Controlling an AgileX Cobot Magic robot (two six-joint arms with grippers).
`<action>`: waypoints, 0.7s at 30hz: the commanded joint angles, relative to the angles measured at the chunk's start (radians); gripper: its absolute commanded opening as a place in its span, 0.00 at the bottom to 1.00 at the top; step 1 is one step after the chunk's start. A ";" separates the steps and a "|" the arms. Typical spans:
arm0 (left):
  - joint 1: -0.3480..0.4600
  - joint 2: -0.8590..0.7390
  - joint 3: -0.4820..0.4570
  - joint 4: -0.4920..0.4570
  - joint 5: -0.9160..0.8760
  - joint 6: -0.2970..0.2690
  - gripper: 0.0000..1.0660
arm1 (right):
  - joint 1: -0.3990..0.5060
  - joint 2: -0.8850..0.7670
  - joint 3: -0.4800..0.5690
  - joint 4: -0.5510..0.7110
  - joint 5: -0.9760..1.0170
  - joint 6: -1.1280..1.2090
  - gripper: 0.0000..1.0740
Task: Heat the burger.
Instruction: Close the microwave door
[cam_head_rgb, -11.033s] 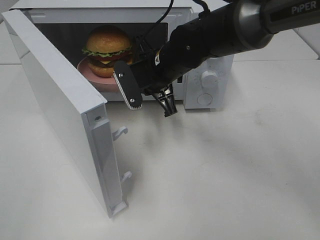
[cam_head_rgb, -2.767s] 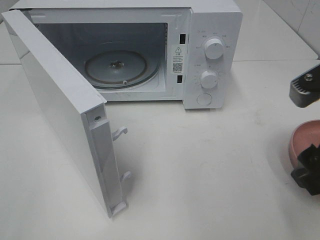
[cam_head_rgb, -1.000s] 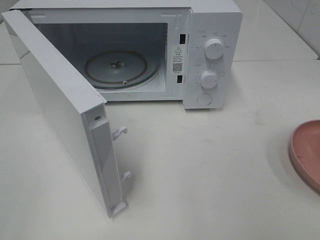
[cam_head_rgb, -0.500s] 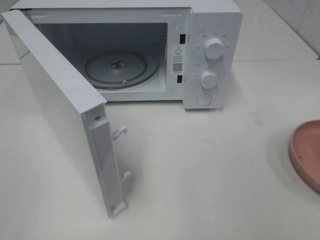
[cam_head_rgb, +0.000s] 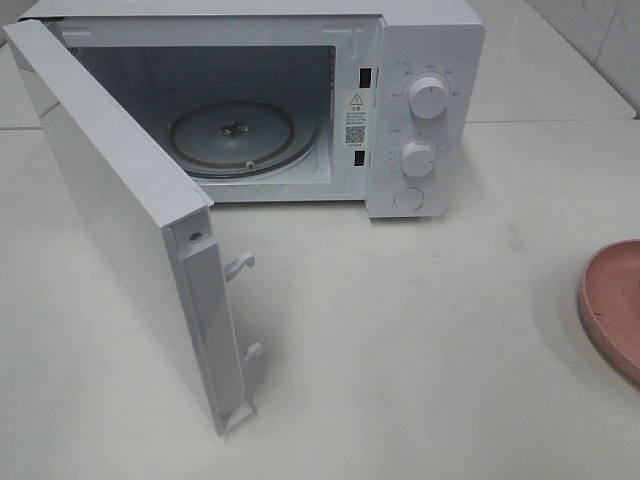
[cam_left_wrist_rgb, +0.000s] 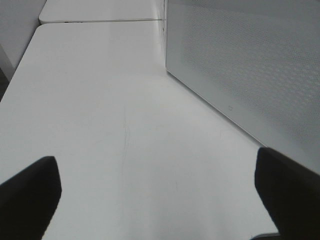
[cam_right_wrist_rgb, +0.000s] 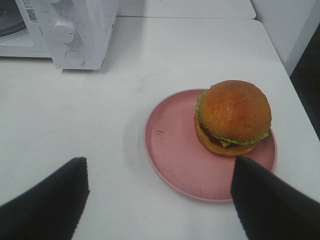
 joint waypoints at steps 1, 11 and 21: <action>0.002 -0.005 0.000 -0.004 0.001 -0.007 0.92 | -0.004 -0.032 0.003 0.001 -0.014 -0.014 0.71; 0.002 -0.005 0.000 -0.007 0.001 -0.007 0.92 | -0.004 -0.032 0.003 0.001 -0.014 -0.014 0.71; 0.002 0.008 -0.029 -0.007 -0.040 -0.008 0.90 | -0.004 -0.032 0.003 0.001 -0.014 -0.014 0.71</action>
